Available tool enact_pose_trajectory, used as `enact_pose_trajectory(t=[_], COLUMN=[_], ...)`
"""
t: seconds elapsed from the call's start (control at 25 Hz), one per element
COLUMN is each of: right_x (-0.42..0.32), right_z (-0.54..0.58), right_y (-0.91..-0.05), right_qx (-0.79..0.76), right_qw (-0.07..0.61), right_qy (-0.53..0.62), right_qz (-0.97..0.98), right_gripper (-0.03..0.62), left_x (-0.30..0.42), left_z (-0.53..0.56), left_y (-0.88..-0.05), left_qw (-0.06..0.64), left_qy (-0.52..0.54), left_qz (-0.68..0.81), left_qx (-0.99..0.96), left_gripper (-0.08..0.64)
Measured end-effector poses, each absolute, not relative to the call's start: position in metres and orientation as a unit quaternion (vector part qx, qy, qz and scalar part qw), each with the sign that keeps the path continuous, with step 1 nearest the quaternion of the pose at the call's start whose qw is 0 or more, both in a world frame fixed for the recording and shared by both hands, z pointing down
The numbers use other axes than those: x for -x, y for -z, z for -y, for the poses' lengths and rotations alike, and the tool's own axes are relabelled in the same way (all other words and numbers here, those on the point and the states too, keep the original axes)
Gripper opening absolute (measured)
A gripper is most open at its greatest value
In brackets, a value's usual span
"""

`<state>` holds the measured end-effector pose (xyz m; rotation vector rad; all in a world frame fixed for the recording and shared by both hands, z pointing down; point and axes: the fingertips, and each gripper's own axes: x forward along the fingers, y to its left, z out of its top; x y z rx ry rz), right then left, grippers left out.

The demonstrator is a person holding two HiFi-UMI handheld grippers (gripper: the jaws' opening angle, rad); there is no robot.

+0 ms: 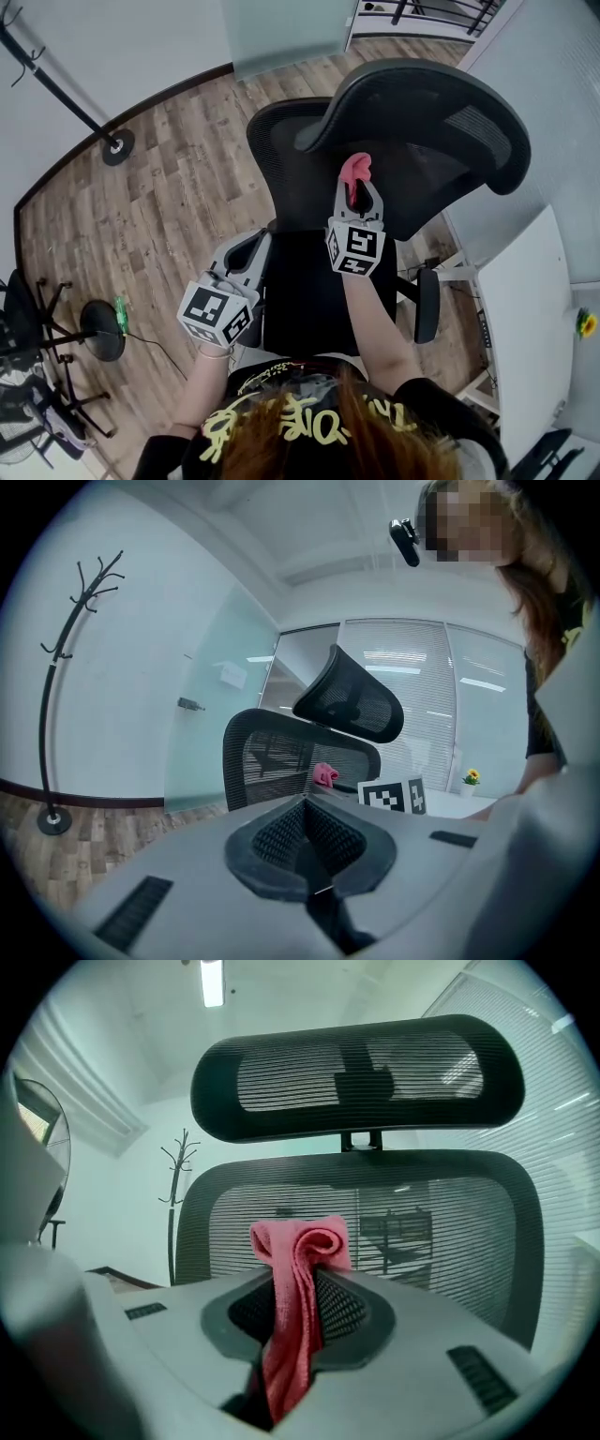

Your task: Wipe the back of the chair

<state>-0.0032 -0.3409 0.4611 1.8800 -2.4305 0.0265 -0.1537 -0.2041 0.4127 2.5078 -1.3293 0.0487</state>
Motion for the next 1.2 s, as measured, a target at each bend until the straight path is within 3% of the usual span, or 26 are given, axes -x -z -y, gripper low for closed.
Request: enact_pose_trajectory(t=[1.2], right_x=[0.127], right_z=[0.329], right_y=[-0.47], right_qx=[-0.518], right_qw=[0.052], right_qy=[0.012], right_qz=[0.854], right_gripper=[0.067], left_x=[0.213], left_z=[0.205], left_y=[-0.421], left_qw=[0.156], left_qy=[-0.021], left_qz=[0.494], left_qx=[-0.855], left_gripper=[-0.009])
